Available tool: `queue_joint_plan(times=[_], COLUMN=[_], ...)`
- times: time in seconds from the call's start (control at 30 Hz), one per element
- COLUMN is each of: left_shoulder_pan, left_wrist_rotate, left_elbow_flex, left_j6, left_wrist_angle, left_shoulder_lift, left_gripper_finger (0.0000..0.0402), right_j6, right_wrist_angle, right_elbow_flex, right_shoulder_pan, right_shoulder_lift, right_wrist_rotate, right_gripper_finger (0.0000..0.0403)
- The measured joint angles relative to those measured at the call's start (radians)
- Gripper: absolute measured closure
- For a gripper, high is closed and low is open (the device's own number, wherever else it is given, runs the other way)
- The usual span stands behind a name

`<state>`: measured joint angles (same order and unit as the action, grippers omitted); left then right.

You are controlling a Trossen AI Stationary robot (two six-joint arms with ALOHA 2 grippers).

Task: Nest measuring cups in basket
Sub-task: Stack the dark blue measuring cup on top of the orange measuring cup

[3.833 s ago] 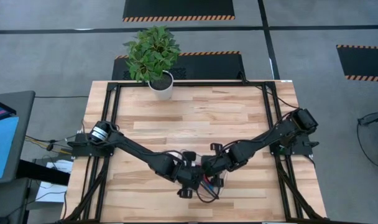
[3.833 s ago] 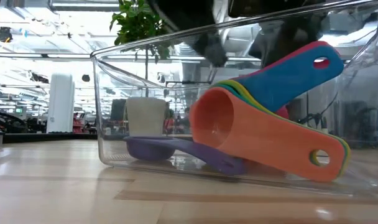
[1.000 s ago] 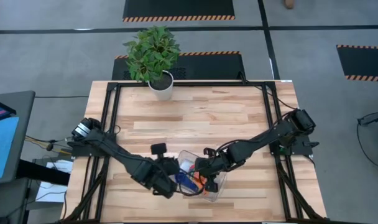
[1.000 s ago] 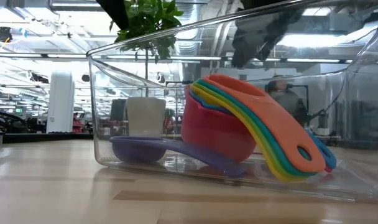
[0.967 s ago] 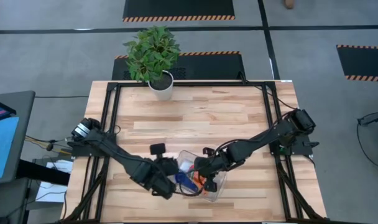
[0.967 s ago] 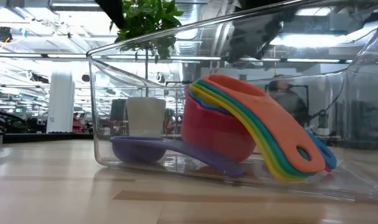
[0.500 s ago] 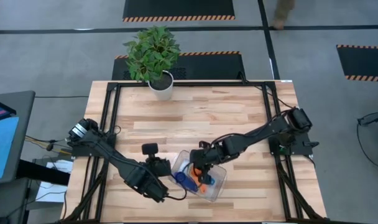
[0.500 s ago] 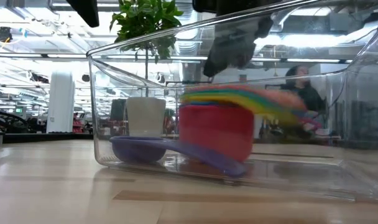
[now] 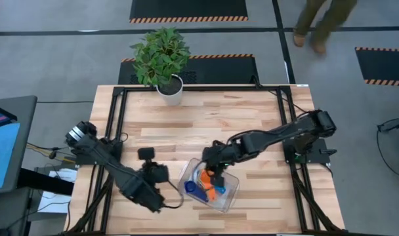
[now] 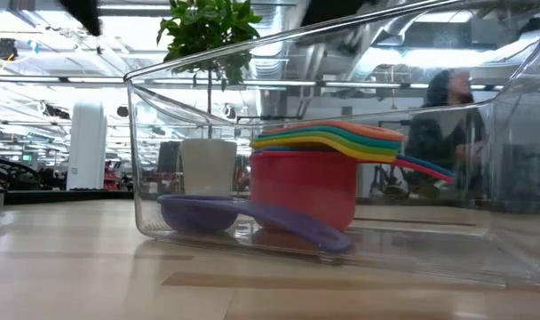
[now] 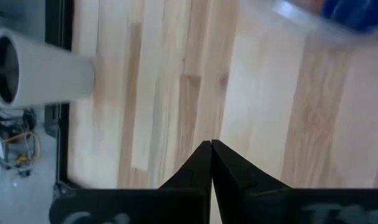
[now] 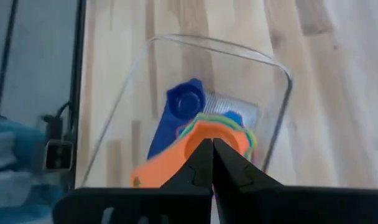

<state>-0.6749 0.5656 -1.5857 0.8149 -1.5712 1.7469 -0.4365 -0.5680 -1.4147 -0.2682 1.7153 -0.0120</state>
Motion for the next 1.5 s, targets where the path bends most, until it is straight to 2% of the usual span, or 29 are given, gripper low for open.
queue_joint_plan(times=[0.2, 0.37, 0.43, 0.53, 0.6, 0.73, 0.87, 0.97, 1.03, 1.2, 1.33, 1.5], left_shoulder_pan=[-0.057, -0.080, -0.077, -0.041, 0.002, 0.129, 0.291, 0.391, 0.427, 0.415, 0.395, 0.388], left_wrist_rotate=[0.024, 0.025, 0.019, 0.000, -0.064, -0.206, -0.350, -0.495, -0.574, -0.568, -0.582, -0.601], left_elbow_flex=[0.220, 0.465, 0.584, 0.753, 0.833, 0.860, 0.787, 0.677, 0.582, 0.293, 0.104, -0.069], left_j6=[0.143, 0.166, 0.164, 0.107, 0.021, -0.237, -0.487, -0.563, -0.575, -0.623, -0.686, -0.735], left_wrist_angle=[0.110, 0.336, 0.460, 0.694, 0.855, 1.135, 1.255, 1.242, 1.168, 0.854, 0.733, 0.645], left_shoulder_lift=[-0.227, -0.449, -0.527, -0.622, -0.655, -0.654, -0.574, -0.464, -0.382, -0.159, -0.003, 0.144], left_gripper_finger=[0.0401, 0.0401, 0.0401, 0.0401, 0.0402, 0.0401, 0.0401, 0.0401, 0.0401, 0.0401, 0.0401, 0.0401], right_j6=[-0.021, -0.292, -0.408, -0.568, -0.682, -0.847, -0.962, -1.064, -1.117, -1.204, -1.258, -1.349], right_wrist_angle=[-0.273, -0.436, -0.437, -0.442, -0.433, -0.411, -0.421, -0.430, -0.446, -0.505, -0.572, -0.668], right_elbow_flex=[-0.058, 0.005, 0.041, 0.103, 0.136, 0.170, 0.191, 0.206, 0.206, 0.206, 0.206, 0.205], right_shoulder_pan=[-0.049, -0.129, -0.181, -0.259, -0.301, -0.365, -0.432, -0.479, -0.506, -0.573, -0.620, -0.687], right_shoulder_lift=[-0.125, -0.223, -0.245, -0.258, -0.253, -0.232, -0.224, -0.222, -0.223, -0.223, -0.223, -0.223], right_wrist_rotate=[0.123, 0.221, 0.272, 0.354, 0.388, 0.416, 0.473, 0.509, 0.539, 0.544, 0.545, 0.560], right_gripper_finger=[0.0391, 0.0383, 0.0376, 0.0371, 0.0370, 0.0378, 0.0388, 0.0389, 0.0385, 0.0373, 0.0376, 0.0387])
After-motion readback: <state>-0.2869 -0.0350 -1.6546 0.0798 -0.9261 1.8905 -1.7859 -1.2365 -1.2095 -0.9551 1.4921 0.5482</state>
